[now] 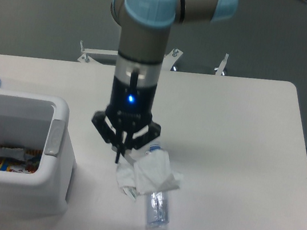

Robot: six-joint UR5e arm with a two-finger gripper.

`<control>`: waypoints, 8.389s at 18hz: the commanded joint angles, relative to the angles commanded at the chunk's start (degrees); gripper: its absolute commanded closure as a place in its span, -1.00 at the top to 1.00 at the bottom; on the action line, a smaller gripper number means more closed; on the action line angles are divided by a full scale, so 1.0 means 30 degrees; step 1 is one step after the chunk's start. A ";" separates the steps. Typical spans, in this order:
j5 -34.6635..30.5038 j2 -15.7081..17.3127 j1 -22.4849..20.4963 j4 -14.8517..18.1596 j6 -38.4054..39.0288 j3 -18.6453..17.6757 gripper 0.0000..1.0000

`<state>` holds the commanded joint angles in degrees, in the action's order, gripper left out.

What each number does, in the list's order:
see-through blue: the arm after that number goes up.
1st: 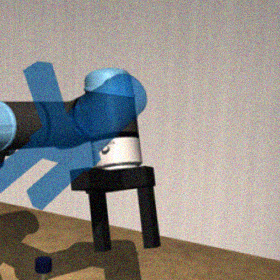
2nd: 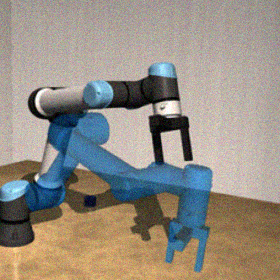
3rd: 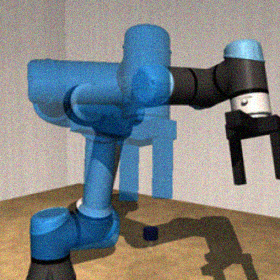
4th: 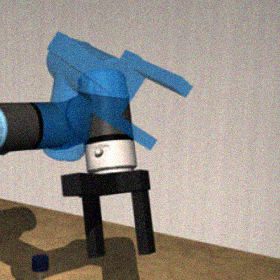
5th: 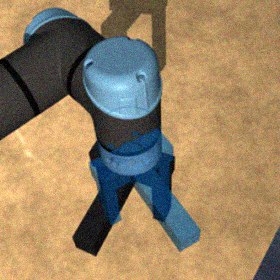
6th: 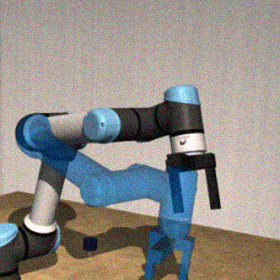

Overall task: Place the trash in the trash can
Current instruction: 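Carry the tissue over the white bin and open the gripper, then move the open gripper over the clear plastic water bottle, then lower onto the bottle and close the gripper around it, then lift the bottle and carry it over the white bin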

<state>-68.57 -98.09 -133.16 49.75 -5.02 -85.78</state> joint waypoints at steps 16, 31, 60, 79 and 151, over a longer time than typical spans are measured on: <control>0.1264 0.0296 0.3808 0.0059 0.0444 -0.0763 -1.00; 0.1235 -0.0349 0.4776 -0.0029 -0.0144 -0.0296 1.00; -0.3419 -0.7639 -0.2812 0.0352 -0.2951 0.1931 1.00; -0.5943 -1.0544 -0.1406 0.0205 -0.3130 0.2284 1.00; -0.6353 -0.3600 0.4921 -0.2109 0.4957 0.6620 0.12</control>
<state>-87.63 -108.89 -118.39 43.42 9.85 -65.92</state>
